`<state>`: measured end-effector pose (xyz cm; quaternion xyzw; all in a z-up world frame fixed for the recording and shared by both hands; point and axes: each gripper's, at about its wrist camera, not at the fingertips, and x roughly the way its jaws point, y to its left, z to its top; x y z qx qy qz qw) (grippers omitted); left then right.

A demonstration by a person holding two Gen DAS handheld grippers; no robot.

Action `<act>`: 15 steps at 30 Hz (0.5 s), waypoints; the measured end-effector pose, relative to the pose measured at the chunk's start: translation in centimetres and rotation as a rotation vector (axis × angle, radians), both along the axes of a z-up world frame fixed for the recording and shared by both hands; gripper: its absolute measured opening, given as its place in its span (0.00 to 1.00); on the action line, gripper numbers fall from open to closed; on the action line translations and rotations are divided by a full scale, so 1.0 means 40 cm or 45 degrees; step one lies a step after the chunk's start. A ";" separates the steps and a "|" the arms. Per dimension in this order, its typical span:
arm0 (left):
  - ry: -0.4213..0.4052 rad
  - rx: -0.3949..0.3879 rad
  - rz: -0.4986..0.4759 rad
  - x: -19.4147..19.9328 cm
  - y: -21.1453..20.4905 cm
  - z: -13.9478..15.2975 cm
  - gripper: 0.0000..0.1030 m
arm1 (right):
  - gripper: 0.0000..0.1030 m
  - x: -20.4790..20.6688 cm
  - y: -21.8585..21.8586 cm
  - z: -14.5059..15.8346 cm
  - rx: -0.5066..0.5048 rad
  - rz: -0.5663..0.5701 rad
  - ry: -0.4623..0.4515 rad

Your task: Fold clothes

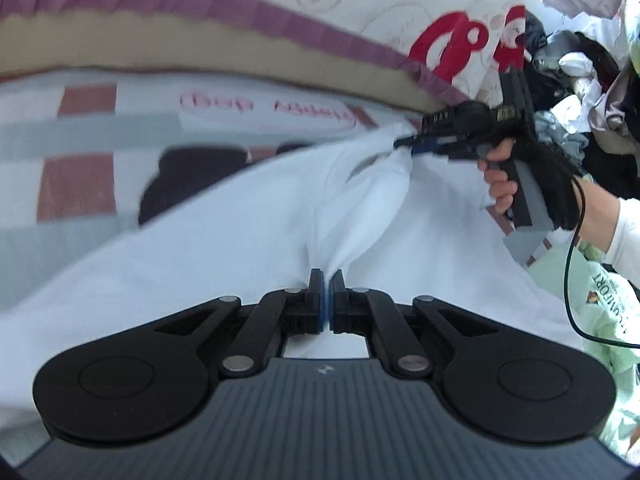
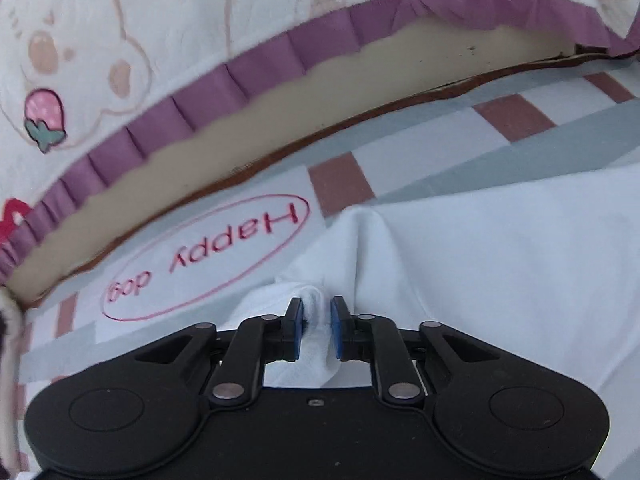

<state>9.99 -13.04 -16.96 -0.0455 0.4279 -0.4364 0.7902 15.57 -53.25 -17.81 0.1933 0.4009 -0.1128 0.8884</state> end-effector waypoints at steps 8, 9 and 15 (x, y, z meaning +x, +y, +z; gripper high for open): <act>0.214 0.043 0.054 0.003 -0.004 -0.057 0.03 | 0.21 -0.005 0.194 0.114 -0.191 0.438 -0.183; 0.199 0.098 0.058 -0.005 -0.013 -0.060 0.03 | 0.21 0.005 0.204 0.115 -0.087 0.505 -0.162; 0.101 0.189 0.059 -0.040 -0.035 -0.047 0.04 | 0.34 0.029 0.246 0.006 0.341 0.613 0.164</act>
